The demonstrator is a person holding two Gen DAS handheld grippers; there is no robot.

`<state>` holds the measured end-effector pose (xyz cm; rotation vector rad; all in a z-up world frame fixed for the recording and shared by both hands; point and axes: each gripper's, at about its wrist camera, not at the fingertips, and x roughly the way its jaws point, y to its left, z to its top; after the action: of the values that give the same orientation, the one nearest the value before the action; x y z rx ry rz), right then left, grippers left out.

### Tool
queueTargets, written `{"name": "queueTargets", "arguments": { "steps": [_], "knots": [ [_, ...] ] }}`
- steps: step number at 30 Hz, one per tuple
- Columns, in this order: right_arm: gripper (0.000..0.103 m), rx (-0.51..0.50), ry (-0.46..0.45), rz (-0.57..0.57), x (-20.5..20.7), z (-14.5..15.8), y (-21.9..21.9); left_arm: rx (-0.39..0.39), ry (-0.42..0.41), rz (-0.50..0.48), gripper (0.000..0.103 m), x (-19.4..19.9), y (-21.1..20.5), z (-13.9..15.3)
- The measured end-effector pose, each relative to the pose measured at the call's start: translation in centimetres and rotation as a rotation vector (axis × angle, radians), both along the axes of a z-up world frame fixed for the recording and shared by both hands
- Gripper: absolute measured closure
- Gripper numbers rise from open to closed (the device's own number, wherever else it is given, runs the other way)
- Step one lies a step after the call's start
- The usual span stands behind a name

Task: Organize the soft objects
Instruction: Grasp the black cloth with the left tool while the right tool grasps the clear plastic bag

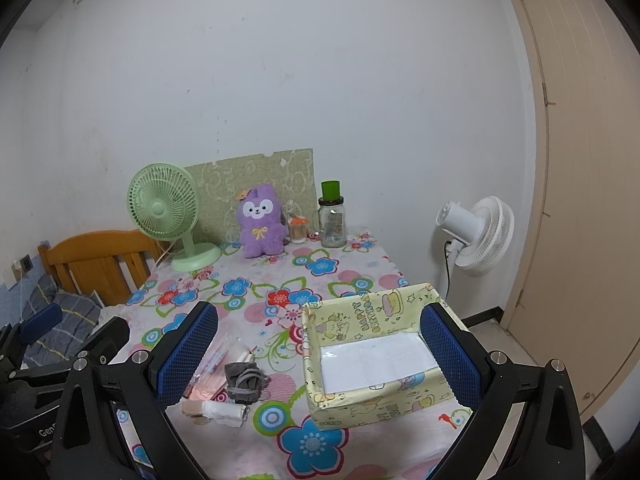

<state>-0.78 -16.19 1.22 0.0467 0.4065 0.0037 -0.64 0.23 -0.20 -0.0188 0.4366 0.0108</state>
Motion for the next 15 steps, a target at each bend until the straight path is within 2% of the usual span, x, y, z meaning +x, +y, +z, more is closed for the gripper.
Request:
{"name": "queueTargets", "arguments": {
  "steps": [8, 15],
  "knots": [
    [0.001, -0.012, 0.036, 0.01, 2.0, -1.3, 1.7, 0.005, 0.042, 0.0, 0.001, 1.5, 1.2, -1.2],
    [0.001, -0.025, 0.068, 0.034, 4.2, -2.7, 3.8, -0.022, 0.091, 0.013, 0.002, 3.7, 3.4, -2.9]
  ]
}}
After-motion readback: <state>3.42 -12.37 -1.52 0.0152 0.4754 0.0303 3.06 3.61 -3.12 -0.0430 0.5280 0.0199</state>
